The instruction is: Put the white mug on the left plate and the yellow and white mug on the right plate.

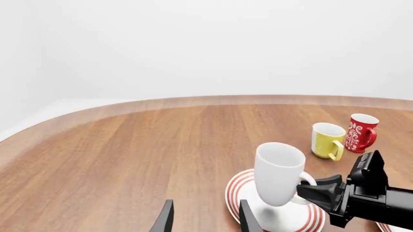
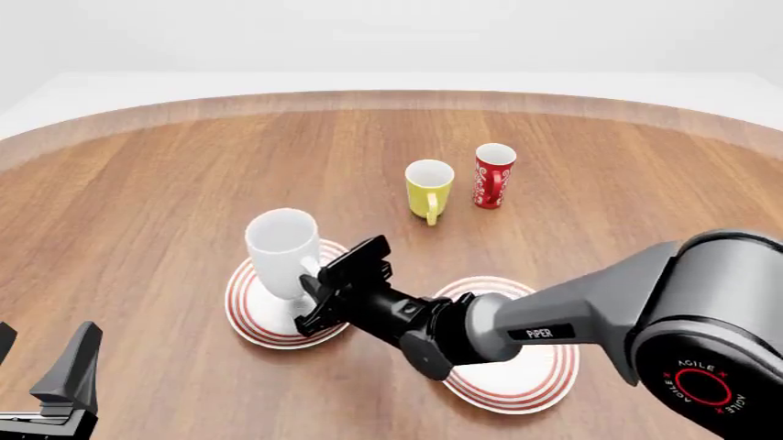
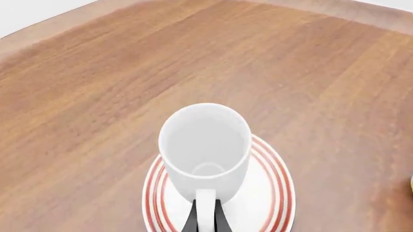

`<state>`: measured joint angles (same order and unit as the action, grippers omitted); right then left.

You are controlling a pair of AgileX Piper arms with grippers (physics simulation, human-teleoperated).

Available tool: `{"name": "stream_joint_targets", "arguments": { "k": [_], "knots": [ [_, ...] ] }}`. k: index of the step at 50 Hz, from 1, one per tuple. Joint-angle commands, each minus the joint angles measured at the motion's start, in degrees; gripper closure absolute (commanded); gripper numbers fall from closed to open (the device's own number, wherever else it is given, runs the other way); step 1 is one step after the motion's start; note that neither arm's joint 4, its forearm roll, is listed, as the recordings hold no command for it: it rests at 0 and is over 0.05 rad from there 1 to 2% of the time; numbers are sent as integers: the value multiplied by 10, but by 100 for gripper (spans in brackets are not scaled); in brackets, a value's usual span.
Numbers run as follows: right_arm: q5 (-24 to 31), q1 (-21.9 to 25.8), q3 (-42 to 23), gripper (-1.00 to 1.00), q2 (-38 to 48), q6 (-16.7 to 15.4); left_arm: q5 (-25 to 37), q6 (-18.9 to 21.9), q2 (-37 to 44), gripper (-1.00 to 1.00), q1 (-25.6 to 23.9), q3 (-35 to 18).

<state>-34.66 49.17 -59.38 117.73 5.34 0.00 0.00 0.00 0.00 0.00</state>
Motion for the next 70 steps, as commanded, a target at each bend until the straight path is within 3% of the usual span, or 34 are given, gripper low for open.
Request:
{"name": "stream_joint_targets", "arguments": {
  "k": [1, 34, 35, 70],
  "knots": [
    [1, 0, -9, 100, 10, 6, 0, 0, 0, -100, 0, 0],
    [8, -4, -15, 100, 21, 14, 0, 0, 0, -100, 0, 0],
    [8, -4, -15, -100, 21, 14, 0, 0, 0, -100, 0, 0],
    [9, -17, 6, -100, -14, 8, 0, 0, 0, -100, 0, 0]
  ]
}}
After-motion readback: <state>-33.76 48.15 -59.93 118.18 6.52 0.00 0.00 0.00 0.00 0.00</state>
